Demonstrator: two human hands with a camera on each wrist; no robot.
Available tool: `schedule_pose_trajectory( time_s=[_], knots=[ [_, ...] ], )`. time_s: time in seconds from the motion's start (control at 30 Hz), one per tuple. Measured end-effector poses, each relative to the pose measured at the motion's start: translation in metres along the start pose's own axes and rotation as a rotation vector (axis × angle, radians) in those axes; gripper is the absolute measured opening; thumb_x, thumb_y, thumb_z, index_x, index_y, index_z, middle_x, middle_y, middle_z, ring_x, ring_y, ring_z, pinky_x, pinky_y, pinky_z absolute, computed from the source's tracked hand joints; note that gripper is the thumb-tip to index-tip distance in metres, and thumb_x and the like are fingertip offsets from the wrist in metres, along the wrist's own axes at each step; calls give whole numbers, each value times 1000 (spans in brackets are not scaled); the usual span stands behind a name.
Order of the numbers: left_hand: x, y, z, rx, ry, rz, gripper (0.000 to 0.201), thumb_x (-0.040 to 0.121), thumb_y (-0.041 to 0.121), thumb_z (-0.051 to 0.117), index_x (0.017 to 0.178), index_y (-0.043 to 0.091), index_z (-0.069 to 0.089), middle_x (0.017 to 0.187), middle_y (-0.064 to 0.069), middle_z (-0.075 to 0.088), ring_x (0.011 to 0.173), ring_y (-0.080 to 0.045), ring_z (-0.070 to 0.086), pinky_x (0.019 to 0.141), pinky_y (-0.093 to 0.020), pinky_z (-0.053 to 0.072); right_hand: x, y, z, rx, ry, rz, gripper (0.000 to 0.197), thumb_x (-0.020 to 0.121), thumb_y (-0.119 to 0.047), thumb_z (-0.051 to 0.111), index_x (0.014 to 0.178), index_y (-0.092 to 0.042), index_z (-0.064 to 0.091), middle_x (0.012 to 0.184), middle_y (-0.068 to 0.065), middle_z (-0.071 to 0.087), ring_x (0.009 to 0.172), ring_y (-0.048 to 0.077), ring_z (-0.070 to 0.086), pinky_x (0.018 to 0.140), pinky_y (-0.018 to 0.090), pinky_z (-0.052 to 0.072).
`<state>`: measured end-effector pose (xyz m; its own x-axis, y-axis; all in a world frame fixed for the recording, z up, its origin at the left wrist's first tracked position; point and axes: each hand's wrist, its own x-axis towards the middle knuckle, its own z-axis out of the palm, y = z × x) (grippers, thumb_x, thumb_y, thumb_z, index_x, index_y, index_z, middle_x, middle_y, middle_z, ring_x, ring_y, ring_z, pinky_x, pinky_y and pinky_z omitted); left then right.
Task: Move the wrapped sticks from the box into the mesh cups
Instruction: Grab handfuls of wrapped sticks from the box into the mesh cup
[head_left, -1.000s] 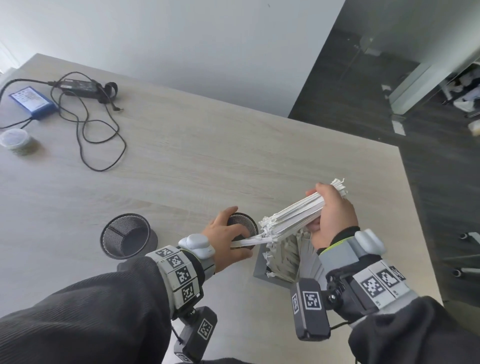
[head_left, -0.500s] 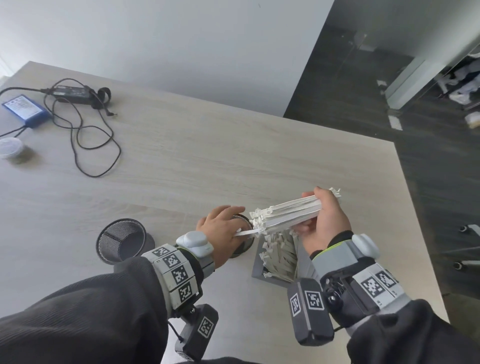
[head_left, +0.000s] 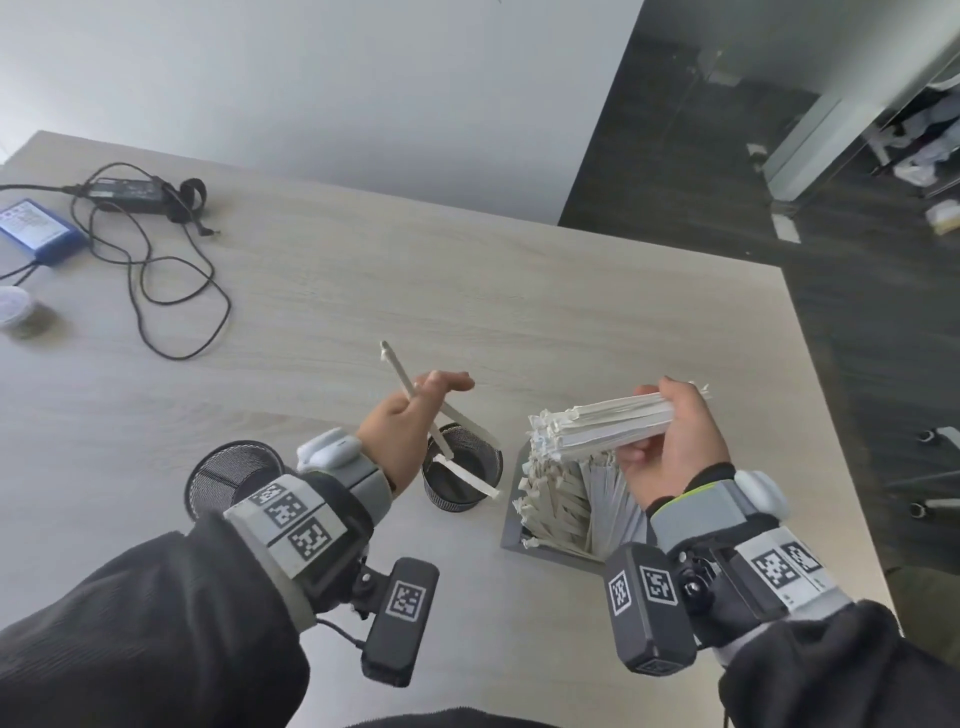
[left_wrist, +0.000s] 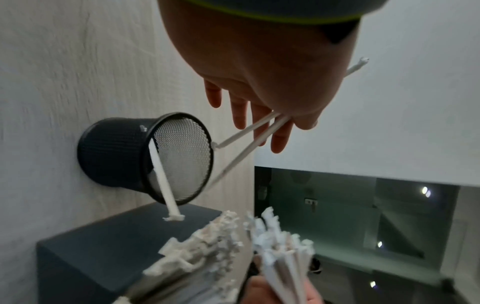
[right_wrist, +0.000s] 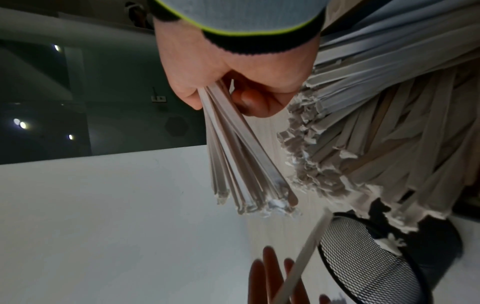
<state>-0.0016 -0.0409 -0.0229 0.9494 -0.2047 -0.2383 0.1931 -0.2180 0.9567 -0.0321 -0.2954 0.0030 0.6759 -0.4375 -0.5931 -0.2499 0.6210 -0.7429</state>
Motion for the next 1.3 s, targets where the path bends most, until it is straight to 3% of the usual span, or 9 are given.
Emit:
schedule_pose_trajectory(
  time_s=[0.07,0.17,0.37,0.57,0.63,0.77,0.83,1.03,1.3],
  knots=[
    [2,-10,4,108,-45,-43,39,100,54,30,108,47,67,125,20,63,113,-3,56,84,-12,38,-1,5,3,-33,-8,2,29,93,-30,54,69,-14,57,50,-2,41,39,11,31,37,19,22],
    [1,-24,6,185,-127,-45,38,98,57,32,108,46,66,132,23,57,119,-6,55,95,-25,39,-4,13,8,-88,-15,-14,29,93,-29,56,68,-14,60,51,-1,44,40,11,32,39,19,22],
    [-4,-18,-5,20,36,37,48,104,44,33,78,27,69,121,25,65,109,15,54,89,-10,34,-9,17,10,-113,-12,-1,30,93,-29,57,68,-14,62,50,-2,47,40,10,33,38,19,23],
    [-1,-18,-9,144,81,13,43,102,47,35,83,29,70,112,16,70,106,-7,62,87,-22,44,-9,17,7,-87,-31,-2,31,93,-29,55,66,-14,59,51,-2,47,39,10,32,37,17,23],
    [1,-20,-1,293,2,14,39,103,44,36,91,28,70,125,11,65,107,-18,62,86,-27,48,-10,18,7,-97,-29,-1,32,93,-29,56,66,-14,60,51,-2,47,39,11,32,37,18,23],
    [10,-44,10,577,-213,39,41,100,53,32,108,35,69,155,12,35,144,-16,27,116,-43,24,-13,19,5,-119,-21,-12,33,93,-29,57,63,-15,63,51,-1,48,40,11,34,37,19,24],
    [10,-52,13,621,-239,-8,41,93,60,33,110,42,65,158,20,25,148,-14,12,118,-48,20,-13,19,3,-124,-18,-20,38,92,-29,58,57,-18,65,53,-2,50,40,11,34,37,19,24],
    [3,-45,4,755,-262,-53,39,74,36,58,109,54,56,159,23,16,149,-10,5,116,-49,18,-14,19,-1,-130,3,-32,44,92,-28,58,50,-19,66,54,-1,52,40,11,34,37,19,23],
    [-10,-36,17,984,-363,3,80,49,81,63,122,58,40,162,19,-7,150,-17,-15,118,-53,8,-14,23,6,-133,16,-60,38,92,-27,59,57,-16,66,51,0,49,41,12,34,39,21,22]
  ],
)
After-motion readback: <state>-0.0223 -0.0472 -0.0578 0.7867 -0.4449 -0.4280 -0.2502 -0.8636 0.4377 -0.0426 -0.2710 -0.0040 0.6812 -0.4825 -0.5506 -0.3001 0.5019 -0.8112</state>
